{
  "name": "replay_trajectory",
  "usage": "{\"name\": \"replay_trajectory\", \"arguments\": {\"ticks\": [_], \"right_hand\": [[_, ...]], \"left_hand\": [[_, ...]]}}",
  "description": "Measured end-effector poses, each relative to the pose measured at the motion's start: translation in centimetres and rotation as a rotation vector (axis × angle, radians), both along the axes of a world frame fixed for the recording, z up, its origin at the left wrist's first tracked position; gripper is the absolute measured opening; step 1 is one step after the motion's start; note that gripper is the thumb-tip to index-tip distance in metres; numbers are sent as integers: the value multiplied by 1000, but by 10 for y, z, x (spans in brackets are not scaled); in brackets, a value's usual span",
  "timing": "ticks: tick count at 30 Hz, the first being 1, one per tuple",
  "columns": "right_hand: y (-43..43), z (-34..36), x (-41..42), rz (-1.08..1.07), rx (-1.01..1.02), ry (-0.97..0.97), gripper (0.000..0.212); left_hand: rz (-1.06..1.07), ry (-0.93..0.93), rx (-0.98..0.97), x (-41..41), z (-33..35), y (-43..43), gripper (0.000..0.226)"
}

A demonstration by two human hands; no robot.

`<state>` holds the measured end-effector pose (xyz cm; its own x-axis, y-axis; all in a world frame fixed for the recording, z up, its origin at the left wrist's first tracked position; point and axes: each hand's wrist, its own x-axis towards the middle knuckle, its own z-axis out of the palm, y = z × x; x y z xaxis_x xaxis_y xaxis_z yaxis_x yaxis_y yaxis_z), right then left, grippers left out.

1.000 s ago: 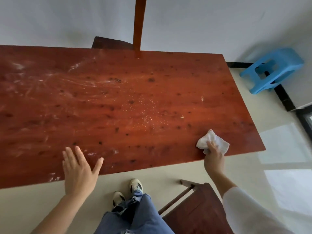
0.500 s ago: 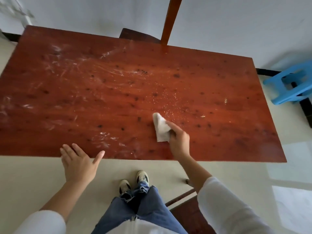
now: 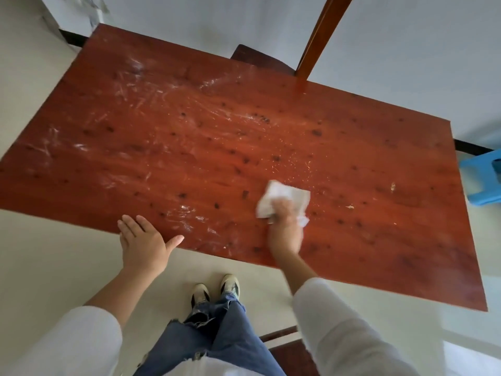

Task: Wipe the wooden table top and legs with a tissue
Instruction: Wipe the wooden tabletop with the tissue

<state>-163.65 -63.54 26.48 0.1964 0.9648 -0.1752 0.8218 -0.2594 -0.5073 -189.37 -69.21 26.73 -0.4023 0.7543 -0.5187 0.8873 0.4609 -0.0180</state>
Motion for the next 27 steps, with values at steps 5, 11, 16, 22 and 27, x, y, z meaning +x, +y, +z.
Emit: {"name": "replay_trajectory", "arguments": {"ticks": [5,11,16,22,27], "right_hand": [[7,19,-72,204,-135,370,48],[75,48,42,-370,174,399,50],[109,30,139,-715,72,285,47],[97,-4,44,-250,19,128,50],[56,-4,-74,232,-97,252,54]], "left_hand": [[-5,13,-69,0,4,6,109],[7,16,-156,1,8,15,110],[15,57,-200,2,6,21,109],[10,118,-196,5,5,23,107],[10,105,-181,5,6,19,108]]}}
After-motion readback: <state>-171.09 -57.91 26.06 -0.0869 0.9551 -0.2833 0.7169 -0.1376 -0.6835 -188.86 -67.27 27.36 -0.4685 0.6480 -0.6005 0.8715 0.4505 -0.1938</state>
